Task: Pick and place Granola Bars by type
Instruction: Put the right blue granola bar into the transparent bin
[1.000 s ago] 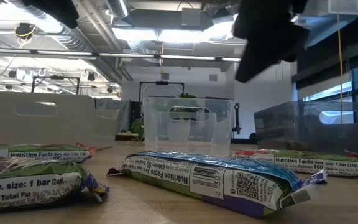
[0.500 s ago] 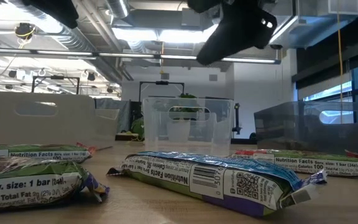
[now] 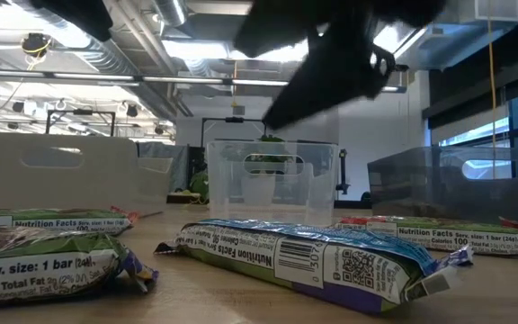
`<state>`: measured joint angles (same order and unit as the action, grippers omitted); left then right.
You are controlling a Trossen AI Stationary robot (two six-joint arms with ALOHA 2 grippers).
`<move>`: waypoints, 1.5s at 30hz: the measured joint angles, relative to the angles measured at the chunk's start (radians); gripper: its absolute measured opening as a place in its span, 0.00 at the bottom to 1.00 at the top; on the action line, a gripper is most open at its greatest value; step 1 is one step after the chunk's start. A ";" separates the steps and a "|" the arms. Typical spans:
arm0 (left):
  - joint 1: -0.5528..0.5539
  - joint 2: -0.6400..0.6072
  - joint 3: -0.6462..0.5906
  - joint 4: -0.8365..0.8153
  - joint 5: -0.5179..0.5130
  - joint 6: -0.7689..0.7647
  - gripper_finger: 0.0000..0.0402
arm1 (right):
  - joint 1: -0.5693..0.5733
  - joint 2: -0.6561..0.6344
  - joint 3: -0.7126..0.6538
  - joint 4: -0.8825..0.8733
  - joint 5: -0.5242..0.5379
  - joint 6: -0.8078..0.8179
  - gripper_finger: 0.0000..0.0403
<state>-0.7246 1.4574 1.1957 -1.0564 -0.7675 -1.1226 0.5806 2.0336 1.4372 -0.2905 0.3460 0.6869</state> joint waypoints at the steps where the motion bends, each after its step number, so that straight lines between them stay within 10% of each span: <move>1: 0.000 0.000 0.000 0.001 0.001 0.000 0.37 | 0.000 0.011 0.000 0.003 0.000 0.014 0.81; 18: 0.000 0.000 0.000 0.001 0.001 0.001 0.37 | 0.000 0.141 0.000 0.043 -0.055 0.015 0.80; 45: 0.000 0.000 0.000 0.000 0.002 0.003 0.37 | -0.001 0.144 0.002 -0.046 -0.033 -0.010 0.31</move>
<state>-0.7246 1.4578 1.1957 -1.0561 -0.7658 -1.1198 0.5793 2.1778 1.4391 -0.3363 0.3129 0.6772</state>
